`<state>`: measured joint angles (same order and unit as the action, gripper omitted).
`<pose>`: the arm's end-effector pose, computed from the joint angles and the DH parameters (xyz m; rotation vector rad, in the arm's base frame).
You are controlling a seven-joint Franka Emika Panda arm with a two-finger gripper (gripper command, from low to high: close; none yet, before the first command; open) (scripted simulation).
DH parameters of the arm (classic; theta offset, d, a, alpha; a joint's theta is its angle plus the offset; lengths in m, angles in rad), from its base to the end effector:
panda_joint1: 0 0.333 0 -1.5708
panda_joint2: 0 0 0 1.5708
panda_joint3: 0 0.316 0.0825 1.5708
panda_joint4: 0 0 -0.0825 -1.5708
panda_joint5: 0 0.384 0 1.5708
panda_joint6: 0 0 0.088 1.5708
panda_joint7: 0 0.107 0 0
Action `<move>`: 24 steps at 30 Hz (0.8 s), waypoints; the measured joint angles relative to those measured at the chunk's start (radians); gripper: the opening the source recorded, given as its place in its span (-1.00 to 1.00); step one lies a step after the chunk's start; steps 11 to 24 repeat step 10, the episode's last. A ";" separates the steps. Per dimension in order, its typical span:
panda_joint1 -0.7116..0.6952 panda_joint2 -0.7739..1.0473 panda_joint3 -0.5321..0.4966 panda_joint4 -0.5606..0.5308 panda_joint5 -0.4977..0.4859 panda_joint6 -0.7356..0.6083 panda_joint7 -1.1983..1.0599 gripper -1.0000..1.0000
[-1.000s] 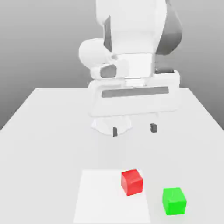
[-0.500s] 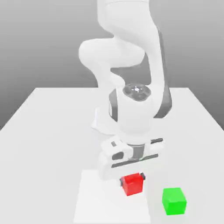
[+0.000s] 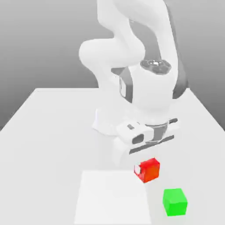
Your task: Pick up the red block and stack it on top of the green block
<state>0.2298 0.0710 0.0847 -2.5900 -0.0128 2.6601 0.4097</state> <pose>0.4213 0.1380 0.2330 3.1387 -0.1320 -0.0009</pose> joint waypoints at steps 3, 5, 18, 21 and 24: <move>0.026 0.053 0.027 0.081 -0.014 -0.029 -0.078 -1.00; 0.031 0.118 0.023 0.095 -0.032 0.022 -0.078 -1.00; 0.039 0.185 0.013 0.101 -0.051 0.082 -0.067 1.00; 0.039 0.185 0.013 0.101 -0.051 0.082 -0.067 1.00; 0.039 0.185 0.013 0.101 -0.051 0.082 -0.067 1.00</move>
